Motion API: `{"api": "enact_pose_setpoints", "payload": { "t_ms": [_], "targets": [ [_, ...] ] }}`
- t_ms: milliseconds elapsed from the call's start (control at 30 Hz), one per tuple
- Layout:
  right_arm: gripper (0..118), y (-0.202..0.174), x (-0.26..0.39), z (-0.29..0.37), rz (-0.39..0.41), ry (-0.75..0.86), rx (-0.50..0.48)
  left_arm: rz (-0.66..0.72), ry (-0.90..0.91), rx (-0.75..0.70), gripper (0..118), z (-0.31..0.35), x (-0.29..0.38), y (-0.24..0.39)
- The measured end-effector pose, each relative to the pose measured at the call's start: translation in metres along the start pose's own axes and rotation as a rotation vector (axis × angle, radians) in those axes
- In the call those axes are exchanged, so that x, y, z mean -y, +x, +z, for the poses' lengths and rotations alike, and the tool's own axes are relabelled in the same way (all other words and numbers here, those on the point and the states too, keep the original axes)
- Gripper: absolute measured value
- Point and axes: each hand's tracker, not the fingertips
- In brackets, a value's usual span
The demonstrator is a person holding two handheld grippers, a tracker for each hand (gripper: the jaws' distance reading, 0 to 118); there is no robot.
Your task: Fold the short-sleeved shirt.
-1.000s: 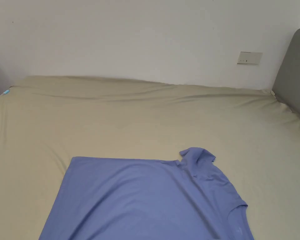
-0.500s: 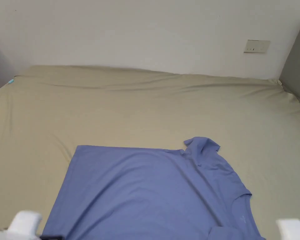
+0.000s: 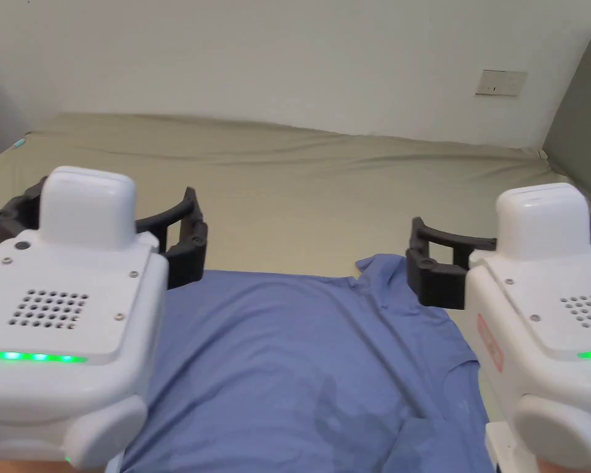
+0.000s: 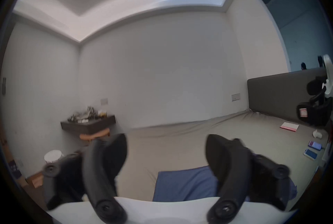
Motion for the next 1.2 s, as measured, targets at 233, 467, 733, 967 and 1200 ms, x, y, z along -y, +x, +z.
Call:
{"api": "enact_pose_setpoints", "payload": {
  "t_ms": [233,467,733,967,1200],
  "targets": [
    [0,-0.029,0.002,0.009,0.001,0.031,-0.065,-0.016,-0.022,0.072,0,0.007,-0.004,0.027],
    [0,-0.027,0.0,0.006,0.012,0.001,-0.039,0.007,-0.054,0.106,0,0.002,-0.003,0.028],
    [0,-0.026,0.013,-0.001,0.045,-0.046,-0.03,-0.018,-0.175,0.152,0,-0.012,0.024,0.02],
    [0,-0.024,0.046,-0.009,0.061,-0.142,-0.059,-0.051,-0.414,0.134,117,-0.003,0.123,-0.022],
    [0,-0.007,0.076,-0.014,0.048,-0.252,-0.037,-0.02,-0.854,0.002,117,0.021,0.244,-0.08]
  ]
}}
